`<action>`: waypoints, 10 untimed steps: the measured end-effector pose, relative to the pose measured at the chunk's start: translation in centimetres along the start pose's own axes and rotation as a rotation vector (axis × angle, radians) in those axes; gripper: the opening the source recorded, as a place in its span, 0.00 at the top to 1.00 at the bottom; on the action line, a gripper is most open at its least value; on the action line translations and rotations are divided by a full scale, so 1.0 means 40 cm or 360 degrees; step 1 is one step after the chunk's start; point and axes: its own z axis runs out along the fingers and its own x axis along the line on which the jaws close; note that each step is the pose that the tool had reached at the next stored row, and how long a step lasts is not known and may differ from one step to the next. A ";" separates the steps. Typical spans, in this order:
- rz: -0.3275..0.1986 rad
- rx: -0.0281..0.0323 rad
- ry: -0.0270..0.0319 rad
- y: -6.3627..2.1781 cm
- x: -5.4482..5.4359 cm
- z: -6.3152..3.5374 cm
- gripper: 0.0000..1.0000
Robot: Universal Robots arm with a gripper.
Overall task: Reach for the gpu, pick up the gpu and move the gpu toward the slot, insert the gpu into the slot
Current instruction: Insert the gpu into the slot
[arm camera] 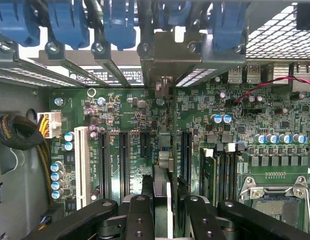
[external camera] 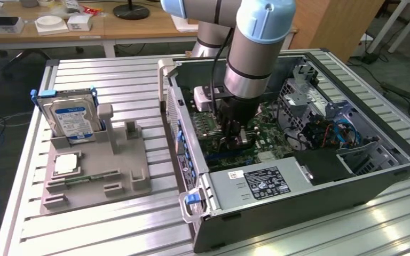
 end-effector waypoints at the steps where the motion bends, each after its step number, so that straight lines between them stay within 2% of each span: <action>1: 0.0000 -0.00001 0.00000 0.000 0.000 0.000 0.72; 10: 0.0000 -0.00001 0.00002 0.010 0.000 0.000 0.72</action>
